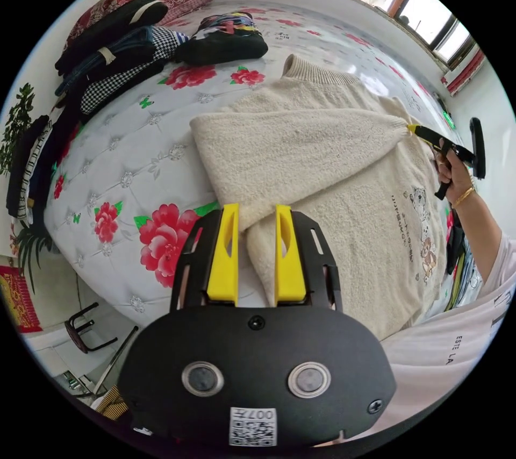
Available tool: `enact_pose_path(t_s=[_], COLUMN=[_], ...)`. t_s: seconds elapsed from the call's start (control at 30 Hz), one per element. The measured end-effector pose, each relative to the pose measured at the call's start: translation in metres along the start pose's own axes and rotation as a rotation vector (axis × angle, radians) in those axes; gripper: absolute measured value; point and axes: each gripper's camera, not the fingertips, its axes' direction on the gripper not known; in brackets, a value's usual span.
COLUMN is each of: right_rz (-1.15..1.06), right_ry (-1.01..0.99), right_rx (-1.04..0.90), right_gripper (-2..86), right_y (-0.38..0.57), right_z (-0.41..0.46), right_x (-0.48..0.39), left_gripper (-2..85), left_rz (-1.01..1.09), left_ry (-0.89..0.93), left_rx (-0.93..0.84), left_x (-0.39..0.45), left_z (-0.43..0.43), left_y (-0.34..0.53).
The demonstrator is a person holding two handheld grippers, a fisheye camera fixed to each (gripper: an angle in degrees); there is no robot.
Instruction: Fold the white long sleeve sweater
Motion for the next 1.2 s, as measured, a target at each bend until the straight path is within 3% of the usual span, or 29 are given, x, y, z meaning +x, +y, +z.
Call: enact_pose_path(t_s=[0.13,0.2,0.33,0.43,0.57,0.8,1.0,1.1,1.2], right_rz=[0.128,0.192,0.299,0.251,0.113,0.084,0.102,0.155,0.205], right_ry=[-0.014,0.111,0.549,0.739,0.727,0.85,0.718,0.617,0.492], right_rx=[0.059,0.078,0.047,-0.104,-0.3,-0.358,-0.099,0.122,0.214], right_gripper=[6.4,7.8,10.4,11.5,10.2,4.9,2.4,2.0,1.8], right_y=[0.016,0.027,0.056,0.066,0.06,0.04,0.026,0.011,0.007], right_z=[-0.038,-0.064,-0.122,-0.128,-0.094,-0.076,-0.178,-0.299,-0.371], right_x=[0.062,0.099,0.187,0.224,0.232,0.219,0.21,0.228,0.251], left_gripper=[9.4,8.6,6.9,6.2,5.2,0.8,-0.9,-1.0,-1.0], left_rz=[-0.021,-0.036,-0.052,-0.096,-0.164,-0.213,-0.307,-0.352,-0.392], left_ry=[-0.014,-0.016,-0.063,-0.074,-0.048,-0.05,-0.068,-0.042,-0.012], left_rx=[-0.057,-0.057,-0.071,-0.079,-0.092,-0.061,-0.029,-0.009,0.013], left_x=[-0.003,-0.006,-0.015,-0.025,-0.036,-0.055,-0.083,-0.095,-0.104], left_z=[0.021,0.024,0.029,0.032,0.033,0.007,-0.022,-0.036,-0.046], left_y=[-0.015,-0.018,-0.019,-0.018,-0.02,0.001,0.045,0.065,0.082])
